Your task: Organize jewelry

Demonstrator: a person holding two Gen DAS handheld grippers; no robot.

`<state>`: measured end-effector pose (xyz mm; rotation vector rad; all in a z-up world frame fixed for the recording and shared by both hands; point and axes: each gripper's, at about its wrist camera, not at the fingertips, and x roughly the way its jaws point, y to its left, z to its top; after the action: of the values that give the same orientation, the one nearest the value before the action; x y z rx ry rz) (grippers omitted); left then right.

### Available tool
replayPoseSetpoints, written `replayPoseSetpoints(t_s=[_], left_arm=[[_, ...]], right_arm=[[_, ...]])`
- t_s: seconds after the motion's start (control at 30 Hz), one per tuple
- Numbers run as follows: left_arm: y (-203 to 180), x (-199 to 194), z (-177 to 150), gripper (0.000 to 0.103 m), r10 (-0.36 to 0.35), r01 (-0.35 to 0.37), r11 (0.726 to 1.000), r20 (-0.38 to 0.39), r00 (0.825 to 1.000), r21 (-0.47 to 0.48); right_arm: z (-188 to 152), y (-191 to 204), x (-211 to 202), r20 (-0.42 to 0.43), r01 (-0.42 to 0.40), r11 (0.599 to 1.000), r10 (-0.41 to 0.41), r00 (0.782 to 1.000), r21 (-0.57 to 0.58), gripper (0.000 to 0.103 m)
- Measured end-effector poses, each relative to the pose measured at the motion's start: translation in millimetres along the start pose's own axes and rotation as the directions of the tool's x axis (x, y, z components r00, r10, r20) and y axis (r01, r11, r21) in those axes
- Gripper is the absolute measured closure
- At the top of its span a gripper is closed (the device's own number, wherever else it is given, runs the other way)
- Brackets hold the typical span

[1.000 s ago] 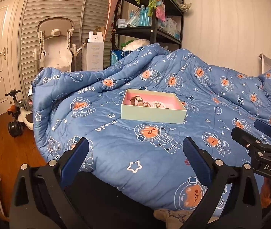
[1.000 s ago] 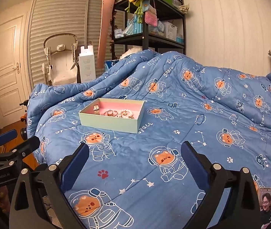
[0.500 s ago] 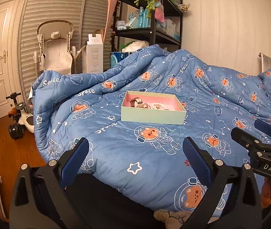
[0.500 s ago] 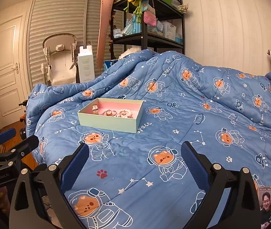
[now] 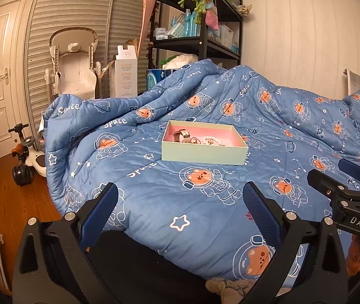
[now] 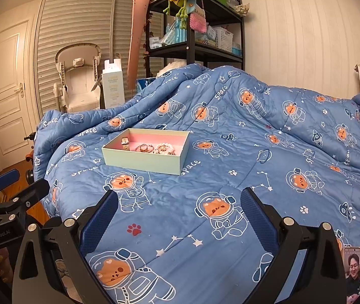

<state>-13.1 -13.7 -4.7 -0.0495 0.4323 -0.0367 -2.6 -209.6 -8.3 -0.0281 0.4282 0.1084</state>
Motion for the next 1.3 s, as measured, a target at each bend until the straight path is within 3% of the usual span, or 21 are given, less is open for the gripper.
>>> replayPoseSetpoints(t_s=[1.3], left_arm=[[1.6, 0.3, 0.3, 0.006, 0.027, -0.027, 1.000, 0.007, 1.000, 0.000]], right_arm=[[-0.5, 1.2, -0.9, 0.004, 0.001, 1.000, -0.001, 1.000, -0.001, 0.007]])
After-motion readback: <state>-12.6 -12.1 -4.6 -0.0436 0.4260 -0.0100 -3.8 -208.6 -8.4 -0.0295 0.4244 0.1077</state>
